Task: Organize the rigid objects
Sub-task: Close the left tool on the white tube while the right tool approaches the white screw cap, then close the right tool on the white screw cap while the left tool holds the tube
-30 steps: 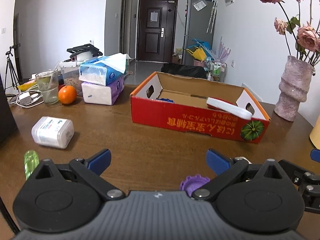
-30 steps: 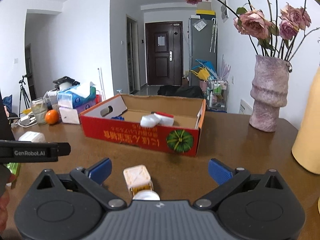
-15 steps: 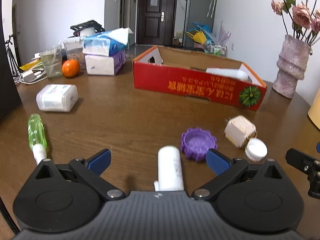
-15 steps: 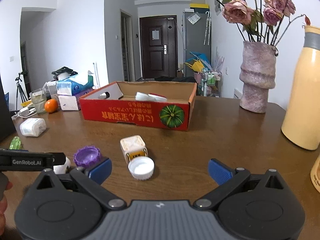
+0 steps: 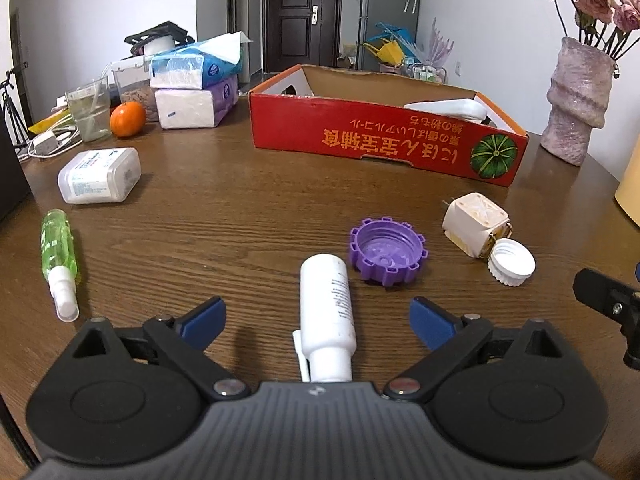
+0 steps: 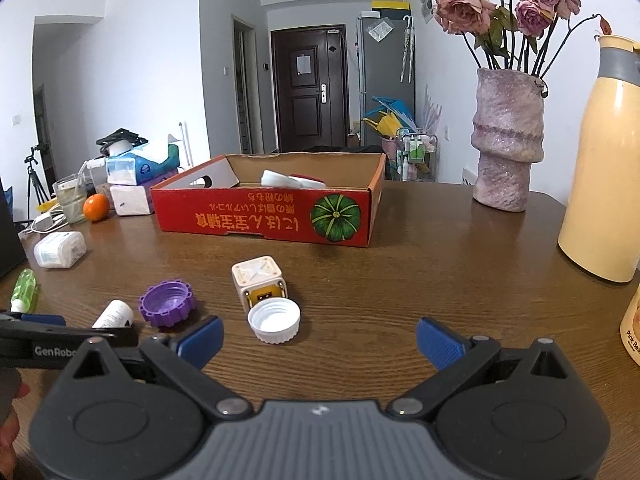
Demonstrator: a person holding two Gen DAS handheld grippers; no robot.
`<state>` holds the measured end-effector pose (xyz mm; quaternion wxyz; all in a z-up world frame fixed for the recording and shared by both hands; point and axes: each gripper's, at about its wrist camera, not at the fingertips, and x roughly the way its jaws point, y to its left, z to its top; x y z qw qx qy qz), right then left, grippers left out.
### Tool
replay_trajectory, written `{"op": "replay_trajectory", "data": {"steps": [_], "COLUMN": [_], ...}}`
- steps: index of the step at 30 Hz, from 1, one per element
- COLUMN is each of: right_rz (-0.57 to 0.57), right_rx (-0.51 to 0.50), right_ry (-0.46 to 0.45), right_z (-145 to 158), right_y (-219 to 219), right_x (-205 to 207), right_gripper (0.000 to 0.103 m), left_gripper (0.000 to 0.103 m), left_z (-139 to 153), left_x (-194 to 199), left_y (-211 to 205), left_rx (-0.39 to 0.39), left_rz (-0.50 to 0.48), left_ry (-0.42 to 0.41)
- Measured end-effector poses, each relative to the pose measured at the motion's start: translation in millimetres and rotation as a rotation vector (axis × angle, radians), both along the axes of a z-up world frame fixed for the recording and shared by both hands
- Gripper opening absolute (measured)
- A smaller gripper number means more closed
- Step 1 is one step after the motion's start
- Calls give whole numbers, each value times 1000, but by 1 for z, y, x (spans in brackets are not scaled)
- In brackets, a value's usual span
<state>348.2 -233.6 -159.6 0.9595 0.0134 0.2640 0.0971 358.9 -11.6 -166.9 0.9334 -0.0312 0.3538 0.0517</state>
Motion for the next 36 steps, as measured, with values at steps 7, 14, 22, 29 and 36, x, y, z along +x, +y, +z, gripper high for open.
{"op": "replay_trajectory", "data": {"steps": [7, 14, 22, 29, 36], "right_rz": [4, 6, 12, 1, -2], "right_rx": [-5, -9, -18, -52, -92], "right_ry": [-3, -1, 4, 7, 17], "right_z": [-2, -3, -7, -14, -19], "right_y": [2, 3, 7, 16, 32], "right_x": [0, 0, 2, 8, 22], "right_gripper": [103, 103, 103, 102, 93], "left_gripper": [78, 44, 29, 29, 29], "left_z": [-5, -5, -1, 12, 23], "left_x": [4, 6, 3, -4, -11], "left_y": [2, 3, 2, 6, 10], "left_rx": [-9, -7, -19, -38, -59], "left_rz": [-3, -13, -41, -41, -43], "left_ry": [29, 26, 3, -52, -99]}}
